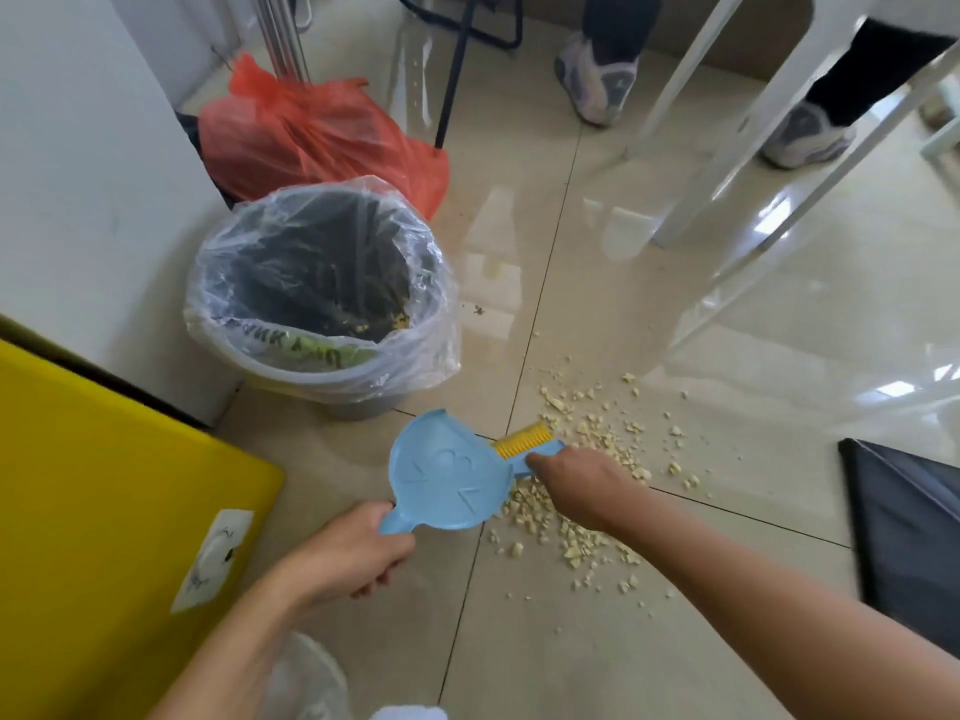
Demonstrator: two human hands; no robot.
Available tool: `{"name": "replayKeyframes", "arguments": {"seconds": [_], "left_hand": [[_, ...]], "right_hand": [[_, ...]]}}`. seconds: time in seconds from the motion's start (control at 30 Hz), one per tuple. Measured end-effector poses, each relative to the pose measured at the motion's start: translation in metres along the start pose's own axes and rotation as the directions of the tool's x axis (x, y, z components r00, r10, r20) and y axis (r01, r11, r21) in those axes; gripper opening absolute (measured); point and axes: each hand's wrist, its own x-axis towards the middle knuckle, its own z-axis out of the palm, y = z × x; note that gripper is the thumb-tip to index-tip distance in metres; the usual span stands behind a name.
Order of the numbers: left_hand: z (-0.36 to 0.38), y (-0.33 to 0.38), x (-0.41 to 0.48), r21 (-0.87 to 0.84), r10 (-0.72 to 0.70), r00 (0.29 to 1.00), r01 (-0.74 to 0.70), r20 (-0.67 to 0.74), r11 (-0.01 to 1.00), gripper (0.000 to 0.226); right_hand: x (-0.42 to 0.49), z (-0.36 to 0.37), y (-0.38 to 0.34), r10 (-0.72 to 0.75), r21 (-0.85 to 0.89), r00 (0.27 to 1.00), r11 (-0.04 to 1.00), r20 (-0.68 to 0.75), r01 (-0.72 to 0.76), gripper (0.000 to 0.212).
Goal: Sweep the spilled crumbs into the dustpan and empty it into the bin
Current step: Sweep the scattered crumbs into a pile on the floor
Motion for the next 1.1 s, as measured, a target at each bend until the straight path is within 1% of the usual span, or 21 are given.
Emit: {"name": "replayKeyframes", "arguments": {"seconds": [0.07,0.13,0.2,0.27,0.33,0.47,0.53,0.6,0.7,0.83,0.9,0.97,1.03,1.1], "left_hand": [[0.01,0.005,-0.003,-0.051,0.009,0.999,-0.011,-0.045,0.999,0.008],[0.016,0.008,-0.007,-0.062,0.023,0.998,-0.027,-0.049,0.998,0.004],[0.014,0.009,-0.011,-0.036,0.044,0.998,-0.045,-0.033,0.998,0.004],[0.01,0.007,-0.014,0.004,0.044,0.999,-0.043,-0.015,0.999,0.011],[0.007,0.001,-0.014,0.007,0.024,1.0,-0.024,-0.018,1.0,0.016],[0.003,-0.015,-0.009,0.007,-0.044,0.999,0.045,-0.021,0.999,0.015],[0.004,-0.022,-0.008,-0.012,-0.078,0.997,0.078,0.004,0.997,0.014],[0.003,-0.026,-0.007,-0.001,-0.097,0.995,0.097,0.029,0.995,0.01],[0.006,-0.032,-0.002,-0.02,-0.109,0.994,0.11,0.03,0.994,0.01],[0.01,-0.025,0.001,-0.013,-0.079,0.997,0.079,0.007,0.997,0.008],[0.01,-0.023,0.001,0.001,-0.072,0.997,0.072,0.026,0.997,0.008],[0.009,-0.025,0.004,0.006,-0.069,0.997,0.069,0.028,0.998,0.01],[0.008,-0.028,0.005,0.009,-0.061,0.998,0.061,0.002,0.998,0.012],[0.007,-0.037,0.007,0.017,-0.036,0.999,0.036,0.001,0.999,0.014]], "right_hand": [[-0.007,-0.009,0.008,0.022,0.04,0.999,0.999,-0.037,-0.021,0.026],[-0.001,-0.024,0.023,0.069,0.095,0.99,0.994,-0.125,-0.057,0.02],[0.017,-0.04,0.045,0.135,0.133,0.966,0.985,-0.22,-0.107,0.017],[0.045,-0.053,0.065,0.211,0.167,0.932,0.972,-0.294,-0.168,0.02],[0.078,-0.062,0.082,0.262,0.179,0.904,0.961,-0.339,-0.212,0.023],[0.121,-0.061,0.099,0.32,0.144,0.898,0.947,-0.302,-0.288,0.024],[0.126,-0.051,0.096,0.303,0.124,0.913,0.952,-0.273,-0.279,0.026],[0.113,-0.036,0.086,0.251,0.084,0.937,0.968,-0.243,-0.238,0.027],[0.074,-0.015,0.077,0.132,-0.032,0.969,0.989,-0.209,-0.142,0.03],[0.018,0.001,0.084,0.066,-0.083,0.997,0.994,-0.045,-0.069,0.039],[-0.002,0.003,0.085,0.045,-0.105,0.999,0.993,0.003,-0.044,0.042],[-0.015,0.002,0.086,0.032,-0.102,0.999,0.994,0.005,-0.031,0.042],[-0.018,-0.007,0.092,0.04,-0.071,0.999,0.997,-0.034,-0.042,0.039],[-0.012,-0.026,0.102,0.087,-0.027,0.993,0.996,-0.078,-0.089,0.033]]}}
